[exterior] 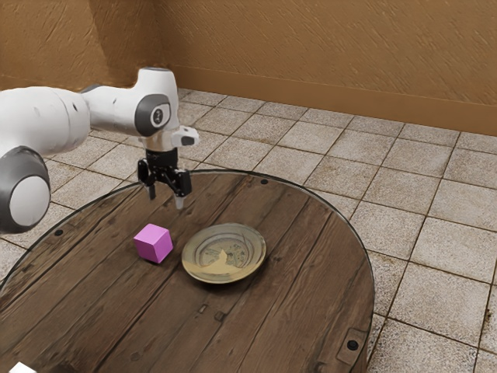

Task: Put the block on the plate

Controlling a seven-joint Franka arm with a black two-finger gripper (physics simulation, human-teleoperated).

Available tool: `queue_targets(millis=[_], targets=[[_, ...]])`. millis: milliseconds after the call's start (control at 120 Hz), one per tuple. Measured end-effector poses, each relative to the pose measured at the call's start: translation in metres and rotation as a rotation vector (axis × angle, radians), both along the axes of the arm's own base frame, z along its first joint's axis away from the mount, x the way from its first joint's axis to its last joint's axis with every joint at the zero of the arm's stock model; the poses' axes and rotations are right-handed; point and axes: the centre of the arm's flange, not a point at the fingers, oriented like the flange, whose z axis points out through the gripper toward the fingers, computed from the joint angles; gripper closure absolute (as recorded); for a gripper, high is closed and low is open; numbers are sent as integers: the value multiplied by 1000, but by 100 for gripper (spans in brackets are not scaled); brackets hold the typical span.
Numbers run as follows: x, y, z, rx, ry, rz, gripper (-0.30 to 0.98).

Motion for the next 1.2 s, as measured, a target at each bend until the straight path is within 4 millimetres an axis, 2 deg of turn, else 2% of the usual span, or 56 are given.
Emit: queue_targets(millis=[50,125,367,525,683,1042,1142,1175,1200], targets=[[-10,13,-25,-23,14,23,0],[-20,28,-43,-43,11,45,0],[-26,31,-57,-74,-24,22,0],[-49,16,-51,-92,-14,-11,0],[-66,16,-56,-101,-13,-24,0],[-66,20,-61,-82,-72,-51,24],[-64,23,-44,-73,-105,-55,28],[-61,20,-30,-70,-127,-64,28],[-58,9,-15,-68,-150,-84,29]])
